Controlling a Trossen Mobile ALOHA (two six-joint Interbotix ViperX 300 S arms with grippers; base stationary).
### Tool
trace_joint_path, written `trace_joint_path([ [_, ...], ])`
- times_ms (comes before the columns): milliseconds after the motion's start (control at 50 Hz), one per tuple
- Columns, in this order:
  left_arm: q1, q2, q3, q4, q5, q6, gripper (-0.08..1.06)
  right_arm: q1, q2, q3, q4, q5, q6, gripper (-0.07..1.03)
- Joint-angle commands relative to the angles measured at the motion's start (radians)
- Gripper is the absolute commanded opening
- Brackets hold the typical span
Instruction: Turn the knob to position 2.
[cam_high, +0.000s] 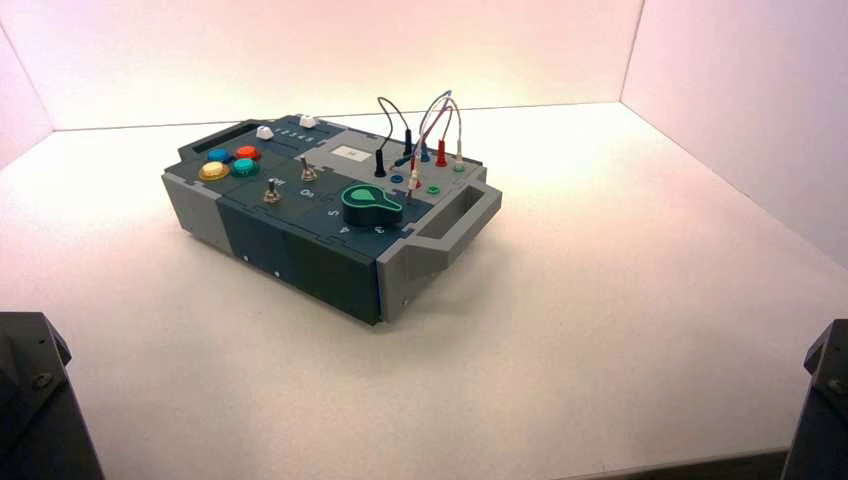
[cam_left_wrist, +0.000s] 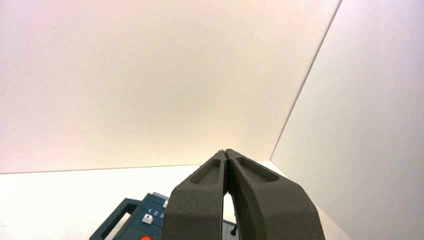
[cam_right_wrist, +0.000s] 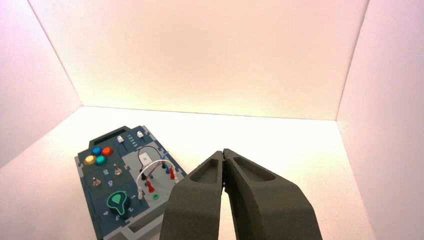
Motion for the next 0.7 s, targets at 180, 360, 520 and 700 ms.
trace_joint_path([
  [180, 0.005, 0.023, -0.011, 0.000, 0.002, -0.003, -0.03, 0.003, 0.025, -0.002, -0.002, -0.012, 0.000, -0.02],
  [360, 0.003, 0.040, -0.012, -0.008, 0.067, -0.005, -0.03, 0.005, 0.025, 0.002, -0.002, -0.012, 0.000, -0.02],
  [520, 0.000, 0.109, -0.011, -0.040, 0.115, -0.005, -0.03, 0.003, 0.026, 0.003, -0.002, -0.014, 0.002, -0.02],
  [700, -0.029, 0.290, -0.029, -0.075, 0.086, 0.003, -0.03, 0.003, 0.029, 0.006, 0.000, -0.014, 0.002, -0.02],
])
